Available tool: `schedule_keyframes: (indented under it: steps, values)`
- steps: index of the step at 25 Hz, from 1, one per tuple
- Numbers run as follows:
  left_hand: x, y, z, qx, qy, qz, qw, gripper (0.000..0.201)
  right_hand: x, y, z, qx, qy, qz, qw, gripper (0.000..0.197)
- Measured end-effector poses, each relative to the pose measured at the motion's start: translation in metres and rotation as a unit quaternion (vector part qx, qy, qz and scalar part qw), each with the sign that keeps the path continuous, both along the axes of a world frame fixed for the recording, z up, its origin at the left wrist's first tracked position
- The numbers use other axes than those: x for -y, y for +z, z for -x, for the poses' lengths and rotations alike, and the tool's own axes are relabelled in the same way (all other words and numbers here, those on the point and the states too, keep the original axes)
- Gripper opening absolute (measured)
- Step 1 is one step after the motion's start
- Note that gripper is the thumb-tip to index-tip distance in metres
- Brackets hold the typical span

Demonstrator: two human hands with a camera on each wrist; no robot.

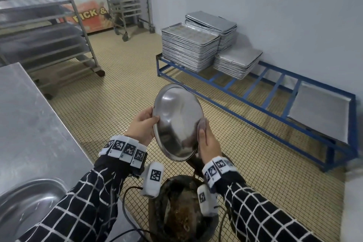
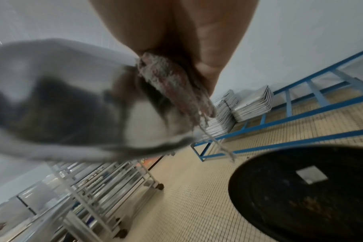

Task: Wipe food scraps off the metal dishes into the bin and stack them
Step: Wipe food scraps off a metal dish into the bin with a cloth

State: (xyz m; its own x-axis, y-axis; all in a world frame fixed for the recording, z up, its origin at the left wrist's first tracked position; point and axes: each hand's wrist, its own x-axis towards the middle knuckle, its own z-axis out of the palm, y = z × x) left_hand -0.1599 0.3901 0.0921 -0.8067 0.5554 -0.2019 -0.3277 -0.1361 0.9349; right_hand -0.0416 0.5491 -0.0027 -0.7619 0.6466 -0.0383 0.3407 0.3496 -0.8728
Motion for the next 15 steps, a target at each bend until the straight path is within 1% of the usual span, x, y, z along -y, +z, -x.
schedule_keyframes:
  steps: [2,5,7,9,10,12,13,14,15]
  values:
    - [-0.001,-0.003,0.003,0.002,0.005,0.0,1.0,0.021,0.018,-0.001,-0.003,-0.053,0.03,-0.031,0.998,0.065]
    - [-0.003,-0.008,0.008,-0.002,0.013,-0.008,1.0,0.02,0.03,0.019,0.013,-0.102,0.094,-0.152,0.978,0.056]
    - [-0.003,-0.008,0.008,-0.014,0.004,-0.004,1.0,0.02,0.024,0.035,0.03,-0.115,0.108,-0.209,0.965,0.054]
    - [-0.005,-0.006,0.007,-0.036,-0.014,0.018,0.999,0.019,0.008,0.05,0.044,-0.108,0.086,-0.231,0.963,0.053]
    - [-0.006,-0.006,0.007,-0.049,-0.02,0.035,0.998,0.019,-0.002,0.054,0.047,-0.101,0.066,-0.225,0.967,0.052]
    - [-0.005,-0.004,0.009,-0.075,-0.034,0.071,0.994,0.021,-0.023,0.055,0.041,-0.089,0.011,-0.168,0.982,0.047]
    - [-0.004,-0.004,0.011,-0.102,-0.044,0.089,0.99,0.021,-0.032,0.051,0.034,-0.083,-0.011,-0.144,0.986,0.045]
    - [-0.003,-0.004,0.013,-0.145,-0.055,0.114,0.981,0.02,-0.038,0.048,0.026,-0.08,-0.026,-0.149,0.985,0.042]
    - [-0.002,-0.004,0.015,-0.197,-0.067,0.147,0.967,0.017,-0.039,0.046,0.017,-0.084,-0.031,-0.177,0.98,0.039]
